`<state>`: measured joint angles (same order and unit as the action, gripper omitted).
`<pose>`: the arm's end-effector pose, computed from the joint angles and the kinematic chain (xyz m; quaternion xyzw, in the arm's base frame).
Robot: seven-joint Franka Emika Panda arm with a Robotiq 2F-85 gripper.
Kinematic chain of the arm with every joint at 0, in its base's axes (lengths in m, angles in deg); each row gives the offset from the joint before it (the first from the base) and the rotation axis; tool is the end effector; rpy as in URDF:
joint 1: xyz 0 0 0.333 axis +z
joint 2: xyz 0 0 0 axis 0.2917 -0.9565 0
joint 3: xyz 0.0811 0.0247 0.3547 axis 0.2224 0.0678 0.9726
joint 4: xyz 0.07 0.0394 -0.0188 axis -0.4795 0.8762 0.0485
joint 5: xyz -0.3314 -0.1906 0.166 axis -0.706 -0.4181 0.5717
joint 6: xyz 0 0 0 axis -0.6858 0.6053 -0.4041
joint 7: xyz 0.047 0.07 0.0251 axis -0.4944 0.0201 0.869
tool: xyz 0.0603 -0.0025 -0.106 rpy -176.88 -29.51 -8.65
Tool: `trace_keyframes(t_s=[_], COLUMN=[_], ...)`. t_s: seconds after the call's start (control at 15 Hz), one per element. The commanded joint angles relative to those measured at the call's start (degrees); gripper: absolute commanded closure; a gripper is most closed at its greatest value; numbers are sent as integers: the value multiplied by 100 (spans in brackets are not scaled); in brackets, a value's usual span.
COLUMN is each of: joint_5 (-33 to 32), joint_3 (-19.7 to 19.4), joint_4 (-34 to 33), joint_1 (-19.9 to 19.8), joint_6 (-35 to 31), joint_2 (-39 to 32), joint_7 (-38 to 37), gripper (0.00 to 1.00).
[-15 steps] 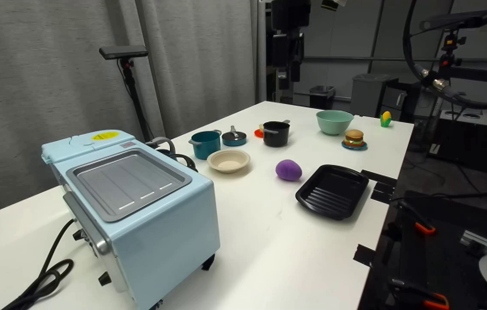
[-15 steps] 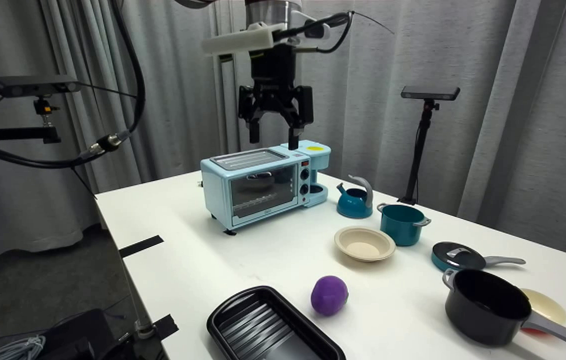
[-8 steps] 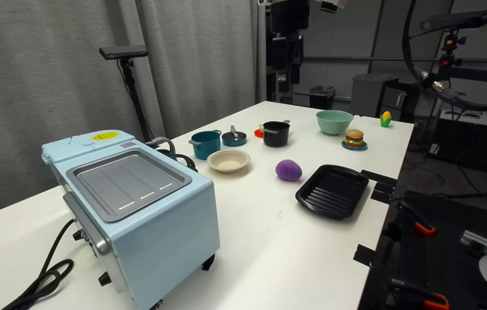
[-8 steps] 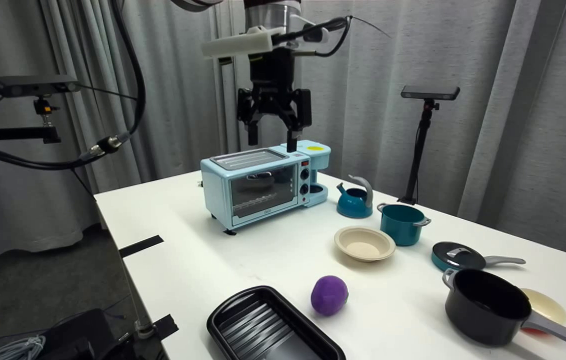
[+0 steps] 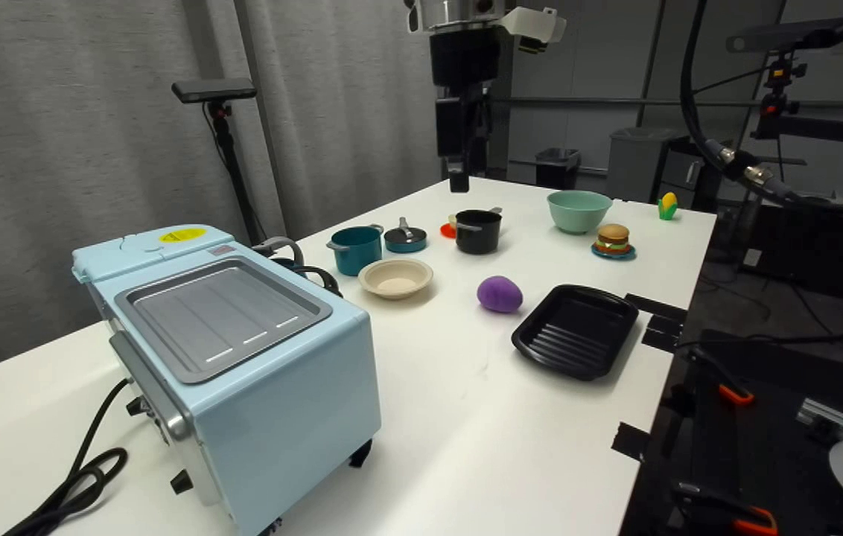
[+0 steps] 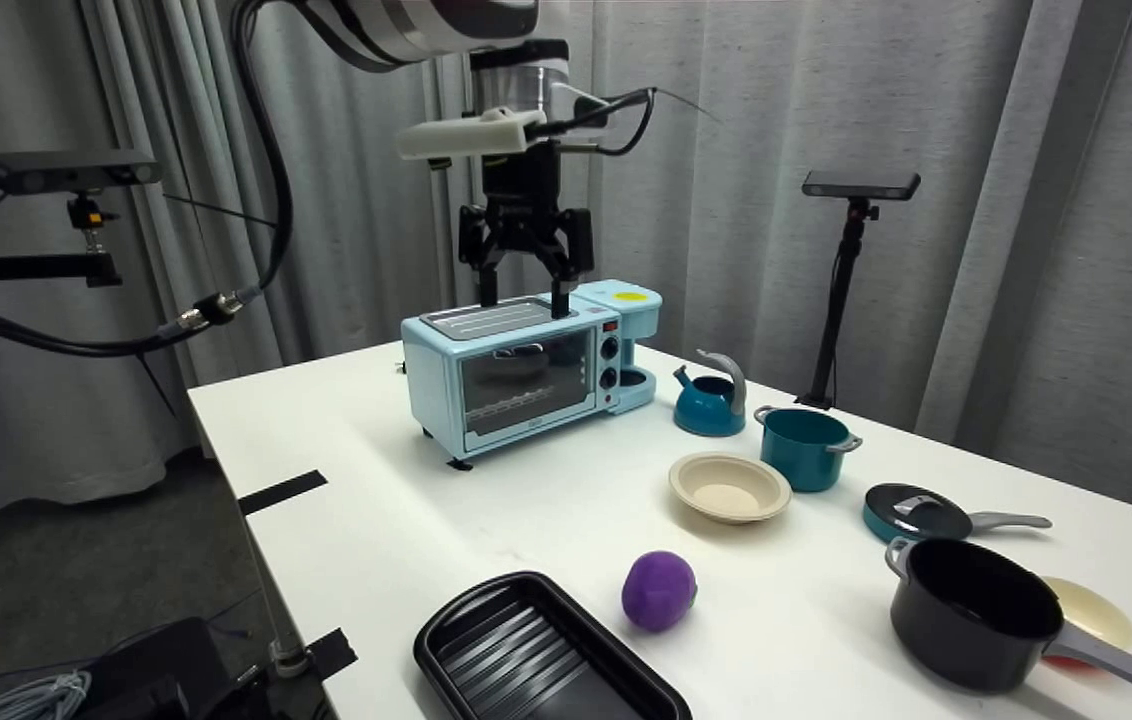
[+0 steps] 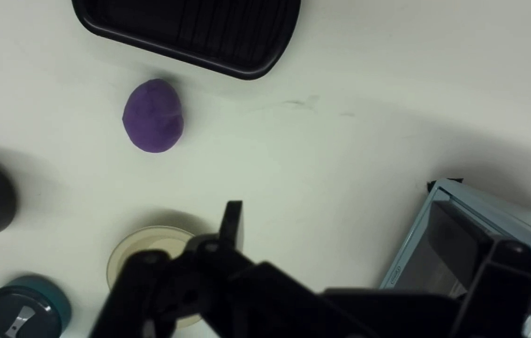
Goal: Open the microwave
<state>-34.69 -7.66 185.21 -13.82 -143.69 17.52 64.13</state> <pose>0.5433 0.0699 0.4941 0.9941 0.1048 -0.0199 0.0180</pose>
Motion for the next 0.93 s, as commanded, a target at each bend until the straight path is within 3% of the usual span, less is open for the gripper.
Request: trace_keyframes(t_s=[0.0, 0.87], joint_5=[-97, -261], joint_3=[79, 139], joint_4=[-426, -1655], joint_1=[111, 423], joint_6=[-245, -919], joint_2=[-494, -1925], joint_7=[-245, -671], gripper=[0, 0])
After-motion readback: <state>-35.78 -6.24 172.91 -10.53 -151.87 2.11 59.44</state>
